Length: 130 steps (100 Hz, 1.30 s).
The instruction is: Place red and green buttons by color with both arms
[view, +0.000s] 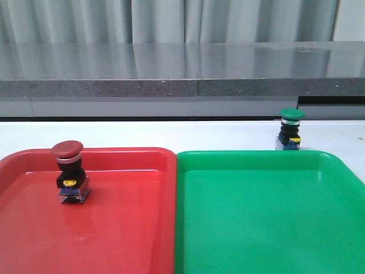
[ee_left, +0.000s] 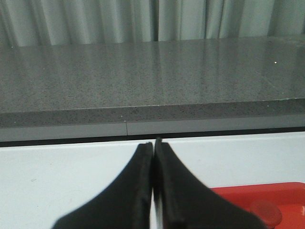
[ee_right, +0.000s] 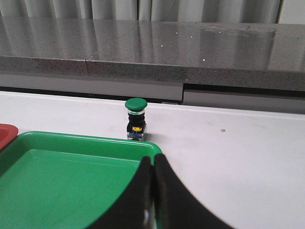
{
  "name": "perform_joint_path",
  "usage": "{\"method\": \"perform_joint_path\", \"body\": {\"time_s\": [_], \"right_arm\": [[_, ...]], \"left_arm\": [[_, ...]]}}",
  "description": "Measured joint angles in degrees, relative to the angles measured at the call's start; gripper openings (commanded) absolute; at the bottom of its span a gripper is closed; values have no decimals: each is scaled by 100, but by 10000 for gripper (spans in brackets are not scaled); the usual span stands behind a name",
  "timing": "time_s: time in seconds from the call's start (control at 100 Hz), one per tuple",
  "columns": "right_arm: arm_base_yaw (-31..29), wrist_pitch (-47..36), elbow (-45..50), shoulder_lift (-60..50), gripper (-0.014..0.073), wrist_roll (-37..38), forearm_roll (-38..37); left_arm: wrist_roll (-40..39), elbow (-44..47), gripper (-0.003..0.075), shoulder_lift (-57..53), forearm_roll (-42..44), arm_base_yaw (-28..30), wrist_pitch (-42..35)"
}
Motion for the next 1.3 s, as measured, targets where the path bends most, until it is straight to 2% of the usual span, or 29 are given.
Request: {"method": "perform_joint_path", "body": {"time_s": [0.2, 0.51, 1.3], "right_arm": [[0, 0, 0, 0, -110, 0, 0], [0, 0, 0, 0, -110, 0, 0], [0, 0, 0, 0, -110, 0, 0]], "left_arm": [[50, 922, -19, -756, -64, 53, -456], [50, 1886, -19, -1742, -77, 56, -541], [50, 1934, -19, -1949, -77, 56, -1221]]}}
